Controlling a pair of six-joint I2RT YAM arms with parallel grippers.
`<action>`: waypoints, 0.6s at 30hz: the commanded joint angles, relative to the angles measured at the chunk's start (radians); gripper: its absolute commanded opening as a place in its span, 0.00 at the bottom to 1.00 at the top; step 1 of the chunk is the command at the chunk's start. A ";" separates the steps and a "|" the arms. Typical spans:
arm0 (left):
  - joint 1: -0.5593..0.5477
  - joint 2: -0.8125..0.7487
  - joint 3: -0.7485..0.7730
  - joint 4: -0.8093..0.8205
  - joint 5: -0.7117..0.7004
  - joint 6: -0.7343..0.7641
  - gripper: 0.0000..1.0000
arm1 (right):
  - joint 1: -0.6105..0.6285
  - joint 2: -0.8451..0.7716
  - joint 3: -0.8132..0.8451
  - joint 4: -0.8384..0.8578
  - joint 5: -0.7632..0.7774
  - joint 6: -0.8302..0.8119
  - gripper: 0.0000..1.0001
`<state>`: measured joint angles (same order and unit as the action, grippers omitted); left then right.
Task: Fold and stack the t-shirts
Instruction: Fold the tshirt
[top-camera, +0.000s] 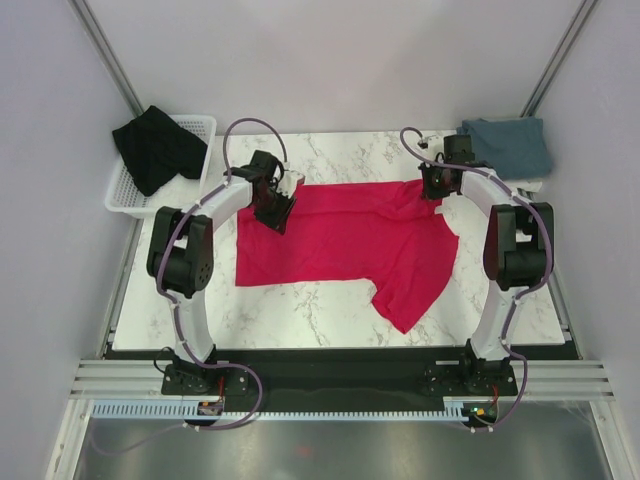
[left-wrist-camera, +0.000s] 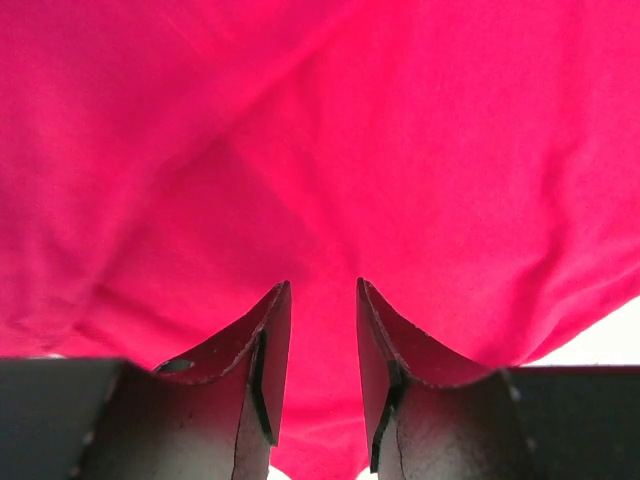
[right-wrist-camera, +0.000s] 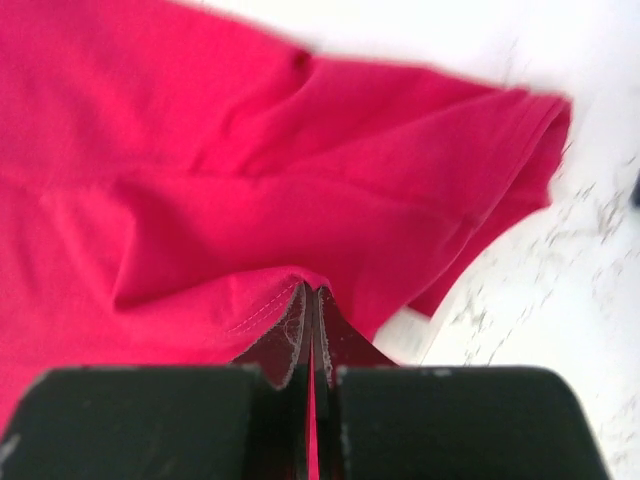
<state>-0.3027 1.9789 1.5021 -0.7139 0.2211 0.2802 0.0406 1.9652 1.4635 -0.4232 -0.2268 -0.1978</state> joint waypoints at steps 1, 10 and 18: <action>-0.007 -0.025 -0.045 -0.016 0.037 -0.041 0.40 | -0.013 0.053 0.104 0.041 0.032 0.024 0.00; -0.018 -0.051 -0.112 -0.016 0.037 -0.041 0.40 | -0.016 0.139 0.189 0.075 0.084 0.054 0.00; -0.019 -0.078 -0.132 -0.016 0.037 -0.041 0.40 | -0.016 0.094 0.181 0.081 0.158 0.032 0.48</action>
<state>-0.3164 1.9602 1.3758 -0.7307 0.2317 0.2680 0.0261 2.0975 1.6119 -0.3725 -0.1238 -0.1574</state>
